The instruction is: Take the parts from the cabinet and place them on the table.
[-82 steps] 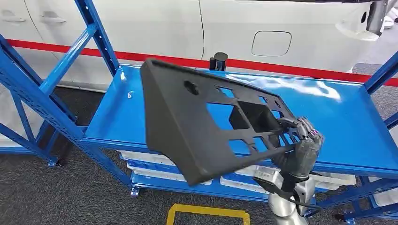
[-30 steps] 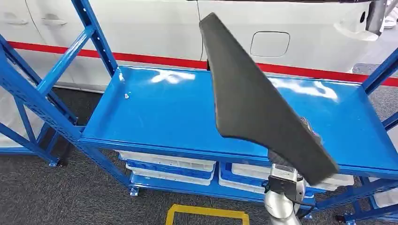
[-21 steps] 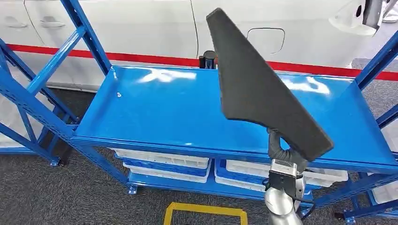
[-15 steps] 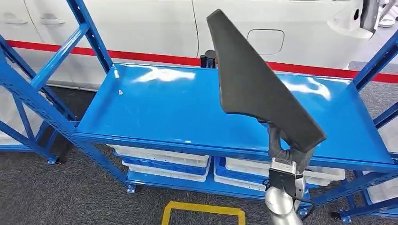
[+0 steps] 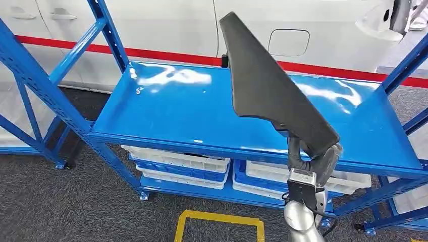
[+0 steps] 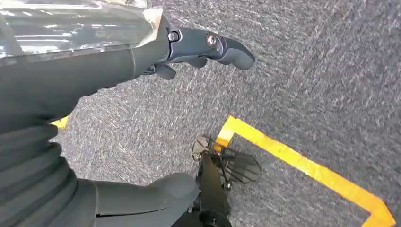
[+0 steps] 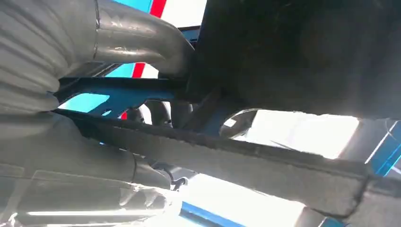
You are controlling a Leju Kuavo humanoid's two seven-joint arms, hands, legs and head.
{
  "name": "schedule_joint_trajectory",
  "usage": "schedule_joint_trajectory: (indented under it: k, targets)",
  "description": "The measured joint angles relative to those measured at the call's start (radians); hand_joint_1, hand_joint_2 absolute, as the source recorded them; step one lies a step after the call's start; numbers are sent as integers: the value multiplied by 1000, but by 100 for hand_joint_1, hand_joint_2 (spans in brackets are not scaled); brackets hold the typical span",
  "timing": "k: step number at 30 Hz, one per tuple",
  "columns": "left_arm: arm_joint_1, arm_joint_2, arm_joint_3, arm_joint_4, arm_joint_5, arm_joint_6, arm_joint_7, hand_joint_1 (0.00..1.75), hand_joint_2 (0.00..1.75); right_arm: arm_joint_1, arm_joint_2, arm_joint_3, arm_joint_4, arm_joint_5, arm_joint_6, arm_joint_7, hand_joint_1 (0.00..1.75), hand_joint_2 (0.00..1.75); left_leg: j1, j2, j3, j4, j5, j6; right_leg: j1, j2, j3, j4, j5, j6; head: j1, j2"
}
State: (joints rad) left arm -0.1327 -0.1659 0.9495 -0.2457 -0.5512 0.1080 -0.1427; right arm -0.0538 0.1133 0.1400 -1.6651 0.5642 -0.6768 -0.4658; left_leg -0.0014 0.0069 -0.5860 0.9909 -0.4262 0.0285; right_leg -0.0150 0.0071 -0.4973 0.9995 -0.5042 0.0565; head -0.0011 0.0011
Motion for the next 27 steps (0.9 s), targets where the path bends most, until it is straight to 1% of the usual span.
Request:
schedule_joint_trajectory:
  k: [1,2,3,4,5,6,7,8,9,10,11,12,13,14,15,17,18,19,20,21,22,23,24,25,26,27]
  targets:
    - [0,1,0,0,0,0,-2,0,175,-2,-1,-1,1,-11,7,-2,175,175,-2,-1,-3,7,2,-3,-4,0,-5,-5,-4,-4,3,0]
    - [1,0,0,0,0,0,-2,0,175,-2,-2,-2,2,-19,14,-4,175,175,-1,-3,-5,6,5,-7,-2,1,-8,0,-5,-6,0,0]
    - [2,1,0,0,2,0,-3,0,175,-2,-1,-3,2,-26,18,-7,175,175,1,-4,-8,8,8,-13,-6,1,-12,0,0,-14,2,0]
    - [2,2,1,0,2,0,-4,0,175,-3,-1,-4,2,-26,18,-10,175,175,6,-5,-15,17,-3,-17,-16,0,-14,-2,7,-24,2,0]
    - [2,2,1,0,2,1,-5,0,175,-5,0,-5,2,-26,19,-12,175,175,6,-6,-30,51,-43,-23,-14,-1,-22,-2,12,-34,0,0]
    - [2,2,1,0,2,1,-6,0,175,-5,0,-6,2,-28,19,-17,175,175,6,-6,-57,120,-95,-28,-13,-2,-30,-2,17,-42,1,0]
    - [3,2,1,0,2,0,-7,0,175,-5,0,-6,3,-34,21,-24,175,175,7,-6,-91,208,-143,-32,-11,-4,-38,-1,22,-49,0,0]
    - [3,1,1,0,2,0,-7,0,175,-5,0,-6,4,-42,22,-31,175,175,8,-6,-119,282,-176,-35,-9,-5,-46,-1,26,-53,0,0]
    - [4,1,1,0,1,0,-7,0,175,-4,0,-7,5,-47,25,-38,175,175,9,-6,-131,327,-188,-36,-7,-6,-52,0,31,-53,1,0]
    - [4,1,0,1,-1,0,-7,0,175,-3,0,-8,5,-47,26,-42,175,175,10,-6,-119,322,-176,-34,-6,-6,-56,0,34,-53,0,0]
    - [5,1,0,1,-3,-1,-7,0,175,-3,0,-8,6,-47,27,-45,175,175,11,-6,-83,272,-145,-31,-6,-6,-60,1,37,-50,0,0]
    - [4,1,0,0,-6,-1,-7,0,175,-3,0,-9,5,-47,28,-46,175,175,11,-6,-27,185,-105,-28,-6,-5,-61,3,38,-47,0,0]
    - [3,2,0,0,-9,-1,-7,0,175,-4,0,-10,5,-46,28,-46,175,175,11,-6,33,90,-73,-22,-6,-5,-61,4,39,-45,0,0]
    - [1,3,0,0,-10,-1,-7,0,175,-4,0,-11,5,-46,28,-47,175,175,11,-11,77,13,-79,-15,-5,-5,-62,6,41,-42,1,0]
    - [1,3,0,0,-11,-1,-7,0,175,-6,0,-13,5,-46,27,-48,175,175,5,-13,84,4,-75,-14,2,-6,-66,6,46,-34,2,0]
    - [0,3,0,0,-12,-1,-7,0,175,-7,2,-13,5,-43,27,-51,175,175,-2,-12,75,5,-74,-9,-1,-7,-69,5,54,-22,1,0]
    - [0,3,0,0,-12,-1,-6,0,175,-7,3,-13,5,-43,27,-51,175,175,-4,-12,72,2,-68,0,-2,-6,-70,1,61,-13,2,0]
    - [-1,1,0,0,-12,-1,-7,0,175,-7,2,-13,5,-43,27,-51,175,175,7,-8,70,-12,-54,13,1,-6,-76,8,55,-9,2,0]
    - [-2,1,0,0,-12,0,-7,0,175,-7,2,-14,5,-43,27,-52,175,175,5,-4,65,-14,-47,18,0,-7,-92,29,32,-11,3,0]
    - [-3,2,0,0,-12,0,-7,0,175,-8,2,-14,5,-43,27,-52,175,175,5,-3,57,-13,-41,27,0,-6,-114,83,-7,-18,4,0]
    - [-4,2,0,0,-12,0,-7,0,175,-7,2,-14,5,-43,27,-52,175,175,4,-2,46,-12,-34,28,0,-6,-148,172,-54,-23,5,0]
    - [-4,2,0,0,-12,0,-6,0,175,-7,2,-14,5,-43,27,-52,175,175,2,-1,36,-12,-28,30,-1,-7,-180,259,-91,-23,4,0]
    - [-4,2,0,0,-12,0,-6,0,175,-5,2,-15,5,-42,27,-52,175,175,1,0,26,-11,-21,30,-1,-7,-198,316,-110,-18,4,0]
    - [-3,0,0,0,-12,0,-6,0,175,-5,1,-16,5,-40,27,-52,175,175,1,0,18,-11,-15,28,-1,-7,-192,323,-107,-10,4,0]
    - [-3,0,0,0,-13,0,-6,0,175,-5,1,-16,5,-39,28,-52,175,175,2,1,12,-10,-10,27,-1,-7,-160,281,-90,0,4,0]
    - [-4,0,0,0,-14,0,-6,0,175,-5,1,-16,5,-37,28,-53,175,175,2,1,7,-10,-6,24,-2,-7,-105,194,-59,10,4,0]
